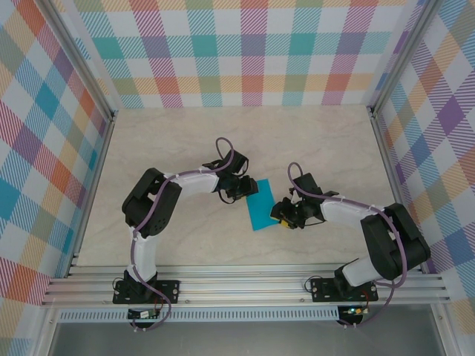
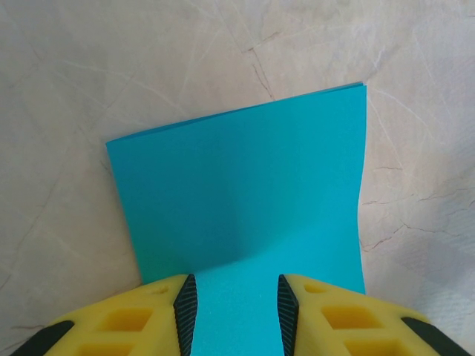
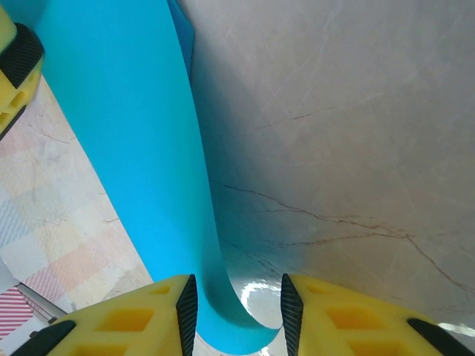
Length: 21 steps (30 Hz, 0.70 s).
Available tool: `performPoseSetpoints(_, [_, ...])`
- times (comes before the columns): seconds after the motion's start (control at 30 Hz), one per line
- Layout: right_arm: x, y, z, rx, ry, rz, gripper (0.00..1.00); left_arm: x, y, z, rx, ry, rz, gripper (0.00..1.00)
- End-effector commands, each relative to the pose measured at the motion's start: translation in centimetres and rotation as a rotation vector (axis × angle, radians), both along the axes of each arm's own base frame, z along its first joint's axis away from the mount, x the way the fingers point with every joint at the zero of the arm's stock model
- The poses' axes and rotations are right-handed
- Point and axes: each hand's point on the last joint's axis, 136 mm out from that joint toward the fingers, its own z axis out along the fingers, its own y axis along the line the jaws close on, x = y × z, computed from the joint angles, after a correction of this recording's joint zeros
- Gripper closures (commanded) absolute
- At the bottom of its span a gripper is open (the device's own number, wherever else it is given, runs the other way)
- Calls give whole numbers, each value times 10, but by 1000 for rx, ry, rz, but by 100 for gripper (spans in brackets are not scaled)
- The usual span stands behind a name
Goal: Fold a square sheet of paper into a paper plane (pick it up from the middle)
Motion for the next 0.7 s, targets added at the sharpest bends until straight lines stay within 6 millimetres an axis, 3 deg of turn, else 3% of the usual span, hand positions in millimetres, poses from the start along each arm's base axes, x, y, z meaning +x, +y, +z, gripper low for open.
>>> performPoseSetpoints(0.0, [9, 6, 12, 32, -46, 9, 62, -12, 3, -20, 33, 51, -20, 64])
performPoseSetpoints(0.23, [30, 15, 32, 124, -115, 107, 58, -13, 1, -20, 24, 53, -34, 64])
performPoseSetpoints(0.43, [40, 21, 31, 184, -93, 175, 61, -13, -1, -19, 18, 53, -46, 64])
performPoseSetpoints(0.67, [42, 15, 10, 143, -43, 150, 72, -12, -4, -14, 17, 36, -87, 63])
